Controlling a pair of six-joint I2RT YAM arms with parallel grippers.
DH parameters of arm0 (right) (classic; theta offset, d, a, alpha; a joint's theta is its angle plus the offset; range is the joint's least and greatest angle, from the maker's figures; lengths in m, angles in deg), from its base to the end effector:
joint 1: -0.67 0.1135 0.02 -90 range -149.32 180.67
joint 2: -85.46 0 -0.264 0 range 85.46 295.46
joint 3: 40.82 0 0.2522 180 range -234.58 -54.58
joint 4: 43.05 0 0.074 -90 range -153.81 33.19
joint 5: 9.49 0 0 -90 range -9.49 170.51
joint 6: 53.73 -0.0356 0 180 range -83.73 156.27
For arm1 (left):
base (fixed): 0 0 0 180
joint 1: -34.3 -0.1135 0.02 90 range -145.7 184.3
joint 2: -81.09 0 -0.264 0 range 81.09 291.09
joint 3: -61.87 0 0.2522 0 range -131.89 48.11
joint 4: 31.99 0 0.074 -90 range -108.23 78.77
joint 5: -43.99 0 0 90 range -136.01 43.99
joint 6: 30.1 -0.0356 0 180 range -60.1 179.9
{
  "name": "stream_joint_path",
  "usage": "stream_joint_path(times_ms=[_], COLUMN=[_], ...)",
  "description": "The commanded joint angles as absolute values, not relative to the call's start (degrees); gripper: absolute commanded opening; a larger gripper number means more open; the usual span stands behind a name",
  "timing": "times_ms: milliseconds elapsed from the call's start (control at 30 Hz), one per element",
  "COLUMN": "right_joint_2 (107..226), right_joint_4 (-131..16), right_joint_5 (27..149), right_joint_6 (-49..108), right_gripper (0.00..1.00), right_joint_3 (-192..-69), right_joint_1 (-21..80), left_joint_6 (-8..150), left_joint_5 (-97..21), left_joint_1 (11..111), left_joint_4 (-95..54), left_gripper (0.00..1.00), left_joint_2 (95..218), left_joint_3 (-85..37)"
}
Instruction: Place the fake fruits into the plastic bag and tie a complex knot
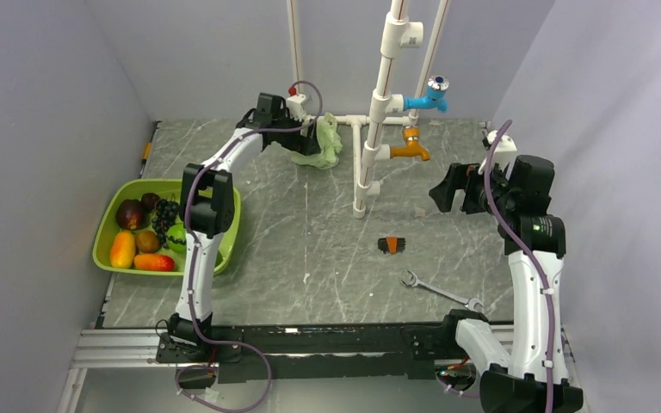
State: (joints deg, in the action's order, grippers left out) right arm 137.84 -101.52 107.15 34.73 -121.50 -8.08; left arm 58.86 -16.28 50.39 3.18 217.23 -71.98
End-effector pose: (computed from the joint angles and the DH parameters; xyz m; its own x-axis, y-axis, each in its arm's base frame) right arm 0.1728 -0.0104 0.3890 -0.5032 0.1018 -0.8582 -0.2337 0.9400 0.2485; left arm 0.5194 -0.1682 0.2225 -0.5731 0.1817 -0.7991 0.6294 0.7221 -0.2872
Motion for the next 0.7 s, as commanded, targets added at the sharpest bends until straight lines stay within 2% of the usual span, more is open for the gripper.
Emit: stream_joint_path(times_ms=[0, 133, 200, 300, 433, 667], right_joint_2=[136.35, 135.07, 135.13, 135.76, 133.28, 131.89], right_joint_4=[-106.04, -108.08, -108.87, -110.14, -107.59, -100.94], right_joint_5=[114.16, 114.20, 113.10, 109.05, 103.36, 106.52], right_joint_6=[43.51, 50.65, 54.64, 59.33, 61.38, 60.25], right_gripper=[1.00, 1.00, 1.00, 1.00, 1.00, 1.00], right_joint_3=[-122.96, -119.99, -118.66, -116.58, -112.16, -107.63], right_joint_1=[-7.92, -6.81, -5.59, 0.62, 12.34, 26.36], left_joint_6=[62.28, 62.66, 62.39, 62.04, 67.77, 69.78], left_joint_5=[-15.40, -12.01, -10.23, -7.44, -2.76, 6.75], left_joint_1=[51.49, 51.65, 51.60, 51.33, 49.31, 48.62], left_joint_4=[3.06, 8.32, 9.25, 7.36, 1.54, 8.37], left_gripper=[0.87, 0.24, 0.01, 0.00, 0.00, 0.00], left_joint_2=[216.54, 215.43, 212.26, 202.46, 183.35, 162.67], left_joint_3=[-70.43, -68.61, -64.56, -53.24, -33.21, -16.61])
